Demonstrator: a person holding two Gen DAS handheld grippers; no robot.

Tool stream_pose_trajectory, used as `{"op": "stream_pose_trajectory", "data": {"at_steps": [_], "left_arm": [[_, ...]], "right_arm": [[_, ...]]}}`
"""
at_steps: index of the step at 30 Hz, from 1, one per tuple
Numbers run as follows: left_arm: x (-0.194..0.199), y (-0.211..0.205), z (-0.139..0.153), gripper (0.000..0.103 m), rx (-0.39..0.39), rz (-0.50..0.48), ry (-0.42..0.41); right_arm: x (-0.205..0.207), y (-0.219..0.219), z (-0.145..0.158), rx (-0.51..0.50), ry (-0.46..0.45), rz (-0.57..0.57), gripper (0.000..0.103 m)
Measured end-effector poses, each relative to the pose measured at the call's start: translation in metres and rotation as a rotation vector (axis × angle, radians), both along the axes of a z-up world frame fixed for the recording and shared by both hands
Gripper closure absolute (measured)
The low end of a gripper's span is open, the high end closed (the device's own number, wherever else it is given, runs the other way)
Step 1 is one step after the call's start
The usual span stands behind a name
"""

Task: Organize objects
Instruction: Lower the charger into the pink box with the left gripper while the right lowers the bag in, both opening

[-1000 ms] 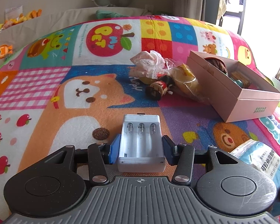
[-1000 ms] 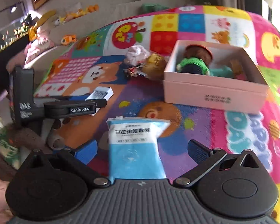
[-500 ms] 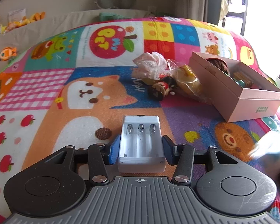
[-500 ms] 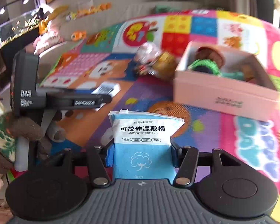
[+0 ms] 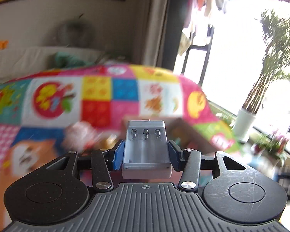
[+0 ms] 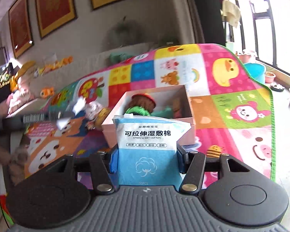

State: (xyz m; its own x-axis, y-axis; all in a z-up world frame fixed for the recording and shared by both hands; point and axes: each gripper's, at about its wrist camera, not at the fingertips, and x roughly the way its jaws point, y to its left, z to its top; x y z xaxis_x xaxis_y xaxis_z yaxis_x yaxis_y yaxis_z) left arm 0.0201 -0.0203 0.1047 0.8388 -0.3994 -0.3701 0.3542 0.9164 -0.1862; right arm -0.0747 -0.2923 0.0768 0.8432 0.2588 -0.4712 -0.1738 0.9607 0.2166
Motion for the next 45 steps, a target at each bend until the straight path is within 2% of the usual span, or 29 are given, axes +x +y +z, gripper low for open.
{"op": "stream_pose_trajectory", "data": {"at_steps": [3, 6, 10, 12, 16, 20, 24, 26, 31, 33, 35, 39, 41, 45], "left_arm": [[0.031, -0.035, -0.002, 0.05, -0.038, 0.003, -0.028], [0.057, -0.064, -0.019, 0.05, -0.071, -0.005, -0.006], [0.072, -0.076, -0.047, 0.053, -0.052, 0.028, 0.085], [0.063, -0.067, -0.051, 0.053, -0.092, 0.02, 0.092], [0.038, -0.024, -0.041, 0.053, -0.194, 0.06, 0.052], [0.022, 0.022, -0.046, 0.053, -0.201, 0.108, 0.101], [0.01, 0.049, -0.074, 0.053, -0.17, 0.12, 0.157], [0.006, 0.061, -0.087, 0.054, -0.186, 0.143, 0.185], [0.001, 0.081, -0.105, 0.054, -0.236, 0.16, 0.219], [0.001, 0.086, -0.107, 0.054, -0.278, 0.144, 0.234], [0.001, 0.088, -0.107, 0.054, -0.288, 0.137, 0.236], [0.006, 0.09, -0.11, 0.054, -0.306, 0.145, 0.273], [0.005, 0.094, -0.109, 0.054, -0.316, 0.147, 0.276], [-0.001, 0.106, -0.1, 0.054, -0.262, 0.179, 0.238]], "right_arm": [[0.001, -0.009, -0.006, 0.028, 0.013, -0.011, 0.048], [-0.001, -0.014, -0.013, 0.034, 0.032, -0.019, 0.048], [-0.003, -0.021, -0.017, 0.016, 0.051, -0.042, 0.048], [-0.002, -0.024, -0.019, 0.007, 0.057, -0.053, 0.048], [0.006, -0.026, -0.016, 0.009, 0.059, -0.062, 0.048], [0.033, -0.026, 0.001, 0.052, 0.035, -0.043, 0.048], [0.094, -0.019, 0.02, 0.089, 0.039, -0.032, 0.048], [0.132, -0.011, 0.022, 0.08, 0.064, -0.036, 0.048], [0.216, 0.017, 0.002, 0.043, 0.196, -0.052, 0.048], [0.233, 0.032, -0.008, -0.038, 0.219, -0.07, 0.048], [0.242, 0.044, -0.019, -0.111, 0.246, -0.075, 0.048], [0.242, 0.051, -0.026, -0.157, 0.287, -0.071, 0.044], [0.237, 0.051, -0.018, -0.16, 0.297, -0.082, 0.041], [0.225, 0.07, 0.02, -0.184, 0.208, -0.057, 0.026]]}}
